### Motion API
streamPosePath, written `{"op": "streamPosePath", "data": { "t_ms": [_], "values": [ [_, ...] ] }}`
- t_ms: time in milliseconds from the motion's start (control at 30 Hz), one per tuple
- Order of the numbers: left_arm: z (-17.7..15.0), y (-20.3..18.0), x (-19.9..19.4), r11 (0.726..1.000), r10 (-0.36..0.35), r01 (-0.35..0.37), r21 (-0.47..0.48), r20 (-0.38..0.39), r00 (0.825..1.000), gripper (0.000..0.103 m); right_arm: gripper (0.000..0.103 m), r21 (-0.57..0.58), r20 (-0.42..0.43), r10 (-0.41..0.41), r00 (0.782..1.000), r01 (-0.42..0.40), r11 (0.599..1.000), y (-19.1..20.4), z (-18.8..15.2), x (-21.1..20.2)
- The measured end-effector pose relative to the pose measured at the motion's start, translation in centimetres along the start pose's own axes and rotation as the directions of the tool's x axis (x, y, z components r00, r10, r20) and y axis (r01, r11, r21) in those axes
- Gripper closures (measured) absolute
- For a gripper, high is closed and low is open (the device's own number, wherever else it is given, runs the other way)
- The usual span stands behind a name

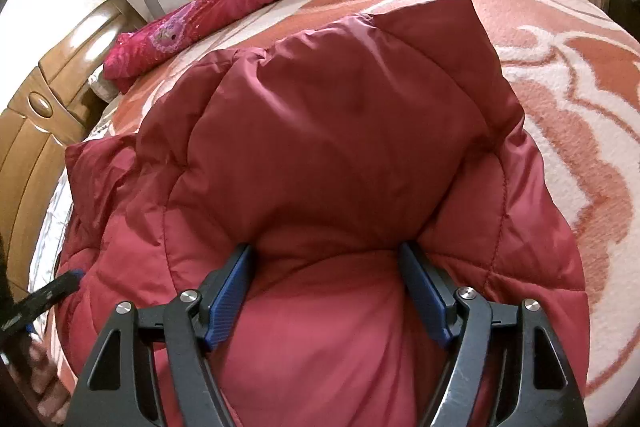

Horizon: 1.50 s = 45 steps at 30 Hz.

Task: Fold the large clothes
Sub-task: 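Close both grippers on the folded coat edge and lift it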

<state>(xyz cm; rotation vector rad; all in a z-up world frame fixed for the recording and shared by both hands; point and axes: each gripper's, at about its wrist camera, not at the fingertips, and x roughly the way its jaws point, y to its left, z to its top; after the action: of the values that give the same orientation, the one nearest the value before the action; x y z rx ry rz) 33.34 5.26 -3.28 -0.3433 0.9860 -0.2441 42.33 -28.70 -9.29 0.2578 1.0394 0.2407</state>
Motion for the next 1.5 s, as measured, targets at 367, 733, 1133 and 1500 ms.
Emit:
{"op": "streamPosePath", "data": {
  "t_ms": [367,733,1133,1500],
  "values": [
    [-1.1,4.7,-6.0,0.995,0.045,-0.037,-0.098,0.084,0.995,0.043,0.027,0.032,0.012,0.027,1.0,-0.027,0.999,-0.3,0.0,-1.1],
    [-1.8,8.9,-5.6,0.987,-0.019,0.029,-0.157,0.069,0.997,0.029,0.024,0.046,0.084,0.13,0.988,-0.135,0.99,-2.3,-3.2,-8.9],
    [-1.4,11.6,-2.7,0.972,-0.112,0.106,-0.212,-0.015,0.994,0.029,0.019,0.145,0.072,0.18,0.981,-0.189,0.971,-9.2,-3.9,-10.3],
    [-0.2,11.2,1.1,0.966,-0.18,0.159,-0.206,-0.09,0.98,0.02,0.014,0.226,-0.072,0.263,0.962,-0.241,0.944,-12.8,-3.7,-4.2]
  ]
}}
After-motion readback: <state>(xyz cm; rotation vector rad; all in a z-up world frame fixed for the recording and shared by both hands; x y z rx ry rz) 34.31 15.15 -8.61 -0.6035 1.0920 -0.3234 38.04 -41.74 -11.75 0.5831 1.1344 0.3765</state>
